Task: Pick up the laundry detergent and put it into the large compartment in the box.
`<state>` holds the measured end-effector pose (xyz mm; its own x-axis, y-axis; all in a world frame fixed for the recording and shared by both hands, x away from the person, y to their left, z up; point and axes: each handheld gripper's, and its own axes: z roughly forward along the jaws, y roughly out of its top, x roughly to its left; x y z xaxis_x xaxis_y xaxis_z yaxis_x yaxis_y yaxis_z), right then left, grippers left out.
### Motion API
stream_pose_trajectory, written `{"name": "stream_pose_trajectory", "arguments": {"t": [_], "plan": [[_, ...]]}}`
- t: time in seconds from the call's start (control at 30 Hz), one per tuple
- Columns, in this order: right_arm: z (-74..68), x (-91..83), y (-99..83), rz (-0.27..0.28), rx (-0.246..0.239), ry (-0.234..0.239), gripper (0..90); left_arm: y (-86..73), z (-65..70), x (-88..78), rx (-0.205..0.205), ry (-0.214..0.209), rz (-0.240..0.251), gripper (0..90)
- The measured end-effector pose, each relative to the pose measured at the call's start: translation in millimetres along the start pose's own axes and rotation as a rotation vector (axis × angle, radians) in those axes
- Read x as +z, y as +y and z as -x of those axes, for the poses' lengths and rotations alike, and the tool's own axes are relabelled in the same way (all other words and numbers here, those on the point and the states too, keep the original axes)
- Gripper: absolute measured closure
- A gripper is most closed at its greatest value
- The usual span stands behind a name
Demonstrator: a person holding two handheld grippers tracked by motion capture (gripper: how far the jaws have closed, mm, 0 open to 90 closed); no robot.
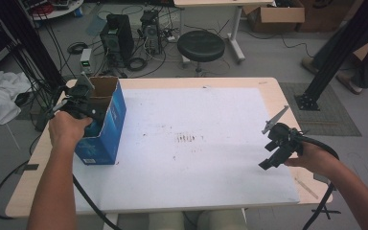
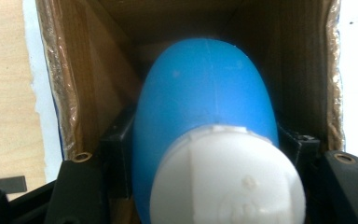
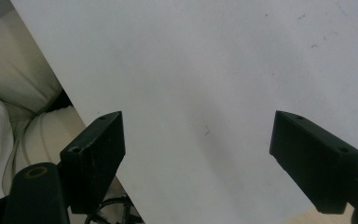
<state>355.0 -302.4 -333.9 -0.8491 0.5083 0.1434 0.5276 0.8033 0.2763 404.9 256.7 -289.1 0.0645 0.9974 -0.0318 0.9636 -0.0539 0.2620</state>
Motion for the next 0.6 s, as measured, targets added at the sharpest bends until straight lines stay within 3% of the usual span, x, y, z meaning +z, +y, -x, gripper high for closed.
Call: {"name": "stream_pose_trajectory", "arguments": {"t": [0.37,0.6], "plan": [[-0.9,3.2,2.2,-0.005,-0.008,0.004,17.9,-2.1,-6.8,0.1,-0.037,-0.026,0.011,33.4],[-2.4,4.0,4.7,-0.003,-0.013,0.006,17.9,-2.7,-9.4,-9.1,-0.052,-0.052,0.033,32.3]]}}
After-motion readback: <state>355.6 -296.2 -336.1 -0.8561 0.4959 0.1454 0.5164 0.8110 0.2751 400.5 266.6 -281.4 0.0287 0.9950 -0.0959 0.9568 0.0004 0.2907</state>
